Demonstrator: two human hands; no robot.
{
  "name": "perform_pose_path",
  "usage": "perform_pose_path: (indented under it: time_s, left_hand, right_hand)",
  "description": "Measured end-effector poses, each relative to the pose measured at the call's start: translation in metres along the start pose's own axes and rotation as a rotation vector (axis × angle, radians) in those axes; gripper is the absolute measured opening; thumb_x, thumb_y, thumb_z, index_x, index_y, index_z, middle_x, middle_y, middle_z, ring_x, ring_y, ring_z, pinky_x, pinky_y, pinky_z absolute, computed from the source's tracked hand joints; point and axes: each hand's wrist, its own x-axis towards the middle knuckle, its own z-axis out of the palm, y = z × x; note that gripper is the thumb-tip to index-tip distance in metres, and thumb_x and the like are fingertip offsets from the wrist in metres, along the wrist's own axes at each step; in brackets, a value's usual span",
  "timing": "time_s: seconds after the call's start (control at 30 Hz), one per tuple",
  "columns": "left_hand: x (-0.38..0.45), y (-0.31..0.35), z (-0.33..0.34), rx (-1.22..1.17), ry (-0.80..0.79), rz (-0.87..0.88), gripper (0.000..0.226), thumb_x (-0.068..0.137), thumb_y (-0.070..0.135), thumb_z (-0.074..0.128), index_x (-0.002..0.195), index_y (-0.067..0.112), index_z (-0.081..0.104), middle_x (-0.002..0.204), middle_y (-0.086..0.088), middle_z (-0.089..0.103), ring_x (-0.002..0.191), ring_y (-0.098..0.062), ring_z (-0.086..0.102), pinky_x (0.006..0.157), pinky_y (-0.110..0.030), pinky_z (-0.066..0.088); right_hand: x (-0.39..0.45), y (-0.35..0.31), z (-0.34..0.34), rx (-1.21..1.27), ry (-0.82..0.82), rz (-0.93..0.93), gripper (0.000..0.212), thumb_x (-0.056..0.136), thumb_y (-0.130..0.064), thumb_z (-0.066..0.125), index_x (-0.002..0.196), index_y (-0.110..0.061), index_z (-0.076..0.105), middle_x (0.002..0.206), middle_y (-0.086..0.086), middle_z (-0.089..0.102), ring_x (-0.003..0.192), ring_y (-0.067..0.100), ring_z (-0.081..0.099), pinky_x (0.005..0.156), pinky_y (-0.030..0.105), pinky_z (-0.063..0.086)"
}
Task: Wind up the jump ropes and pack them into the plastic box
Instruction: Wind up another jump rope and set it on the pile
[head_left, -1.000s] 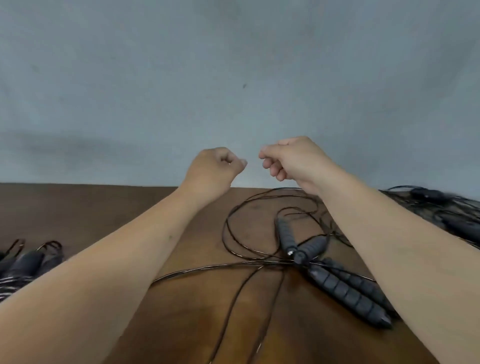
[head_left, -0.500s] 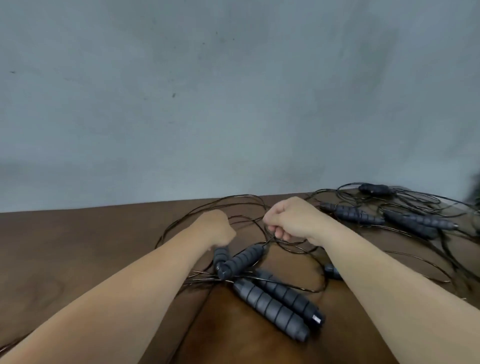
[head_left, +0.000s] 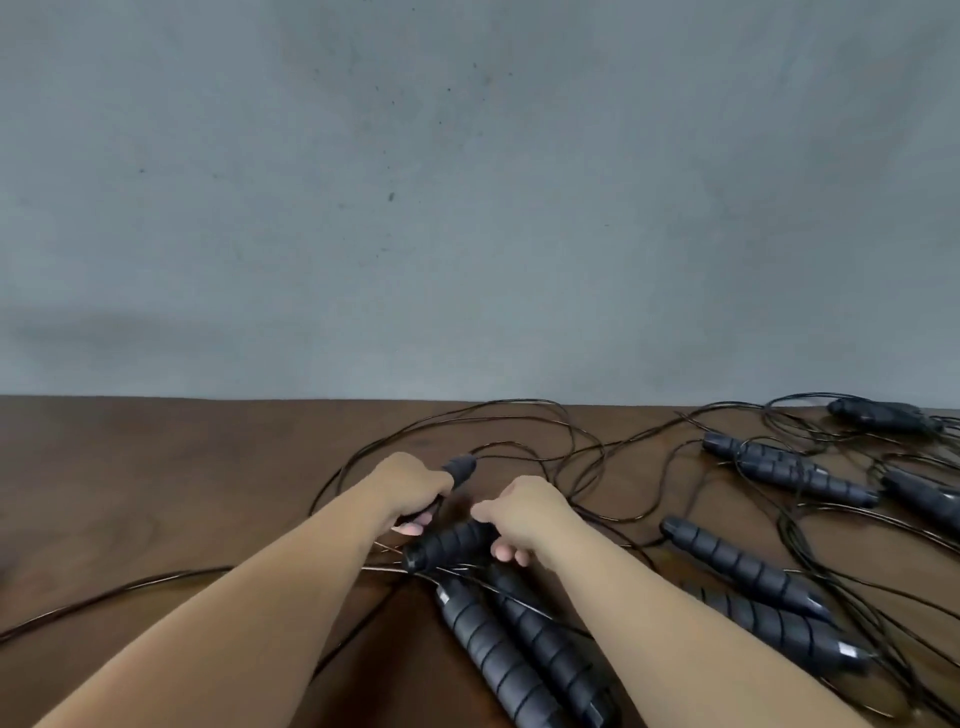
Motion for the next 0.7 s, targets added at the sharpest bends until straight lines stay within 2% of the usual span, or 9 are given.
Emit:
perform_pose_path:
  time_s: [0.13,0.2,0.27,0.33,0.47,0.53,0.6,0.63,0.7]
  left_hand:
    - [-0.020,0.012,-0.019,-0.226,-0.080,0.032,0.014,0.090,0.021,0.056,0.098,0.010,0.060,0.071,-0.010,0.058,0.047,-0.015,0.054,0.043,-0.017,0.040]
    - [-0.025,0.017,-0.028,-0.249,-0.052,0.079,0.015,0.092,0.025,0.056,0.097,0.012,0.061,0.073,-0.007,0.057,0.044,-0.011,0.054,0.042,-0.018,0.038]
    - [-0.026,0.019,-0.035,-0.269,-0.031,0.140,0.016,0.091,0.027,0.057,0.092,0.012,0.062,0.075,-0.009,0.057,0.053,-0.016,0.053,0.048,-0.022,0.036]
    - [-0.027,0.023,-0.041,-0.320,-0.009,0.184,0.020,0.090,0.028,0.057,0.092,0.010,0.065,0.081,-0.014,0.063,0.067,-0.022,0.054,0.059,-0.028,0.038]
    - [-0.027,0.031,-0.059,-0.448,-0.027,0.292,0.051,0.074,0.041,0.064,0.110,0.006,0.069,0.102,-0.018,0.070,0.086,-0.026,0.059,0.077,-0.034,0.042]
    - [-0.029,0.032,-0.070,-0.327,-0.140,0.422,0.054,0.070,0.040,0.066,0.116,0.012,0.066,0.103,-0.011,0.071,0.089,-0.020,0.062,0.076,-0.028,0.045]
    - [-0.033,0.032,-0.079,-0.115,-0.247,0.575,0.047,0.078,0.029,0.073,0.119,0.012,0.059,0.097,0.000,0.068,0.086,-0.010,0.063,0.074,-0.022,0.049]
    - [-0.032,0.030,-0.082,-0.019,-0.248,0.609,0.052,0.076,0.029,0.079,0.120,0.013,0.057,0.099,0.003,0.067,0.089,-0.008,0.063,0.079,-0.023,0.052]
    - [-0.027,0.024,-0.086,0.172,-0.123,0.594,0.074,0.059,0.048,0.088,0.121,0.025,0.054,0.105,0.006,0.068,0.097,-0.011,0.066,0.089,-0.036,0.055]
  right_hand:
    - [0.002,-0.001,-0.005,0.423,-0.026,0.010,0.028,0.081,-0.011,0.061,0.108,-0.008,0.055,0.084,0.015,0.058,0.049,0.018,0.051,0.039,0.019,0.038]
    - [-0.003,-0.007,-0.013,0.581,-0.014,-0.054,0.033,0.083,-0.010,0.061,0.113,-0.015,0.051,0.089,0.016,0.060,0.050,0.016,0.051,0.042,0.021,0.043]
    - [-0.010,-0.018,-0.023,0.687,0.028,-0.181,0.034,0.085,-0.009,0.062,0.115,-0.020,0.049,0.087,0.012,0.062,0.050,0.017,0.054,0.051,0.027,0.051]
    - [-0.022,-0.032,-0.032,0.666,0.089,-0.322,0.034,0.086,-0.008,0.060,0.114,-0.024,0.049,0.079,0.009,0.064,0.051,0.018,0.056,0.058,0.029,0.054]
    - [-0.039,-0.056,-0.038,0.537,0.165,-0.495,0.032,0.087,-0.010,0.057,0.109,-0.029,0.045,0.065,0.008,0.066,0.049,0.016,0.059,0.054,0.025,0.052]
    - [-0.041,-0.064,-0.038,0.530,0.189,-0.515,0.030,0.087,-0.011,0.058,0.107,-0.027,0.044,0.061,0.006,0.067,0.049,0.017,0.059,0.061,0.031,0.054]
    - [-0.040,-0.068,-0.038,0.582,0.179,-0.513,0.030,0.087,-0.010,0.060,0.108,-0.023,0.043,0.058,0.005,0.065,0.049,0.017,0.058,0.068,0.038,0.054]
    - [-0.039,-0.070,-0.037,0.611,0.163,-0.505,0.031,0.087,-0.009,0.061,0.108,-0.022,0.043,0.058,0.004,0.065,0.049,0.017,0.058,0.072,0.040,0.054]
    - [-0.039,-0.073,-0.034,0.657,0.136,-0.487,0.032,0.087,-0.008,0.064,0.108,-0.022,0.044,0.059,0.003,0.066,0.052,0.016,0.059,0.079,0.041,0.054]
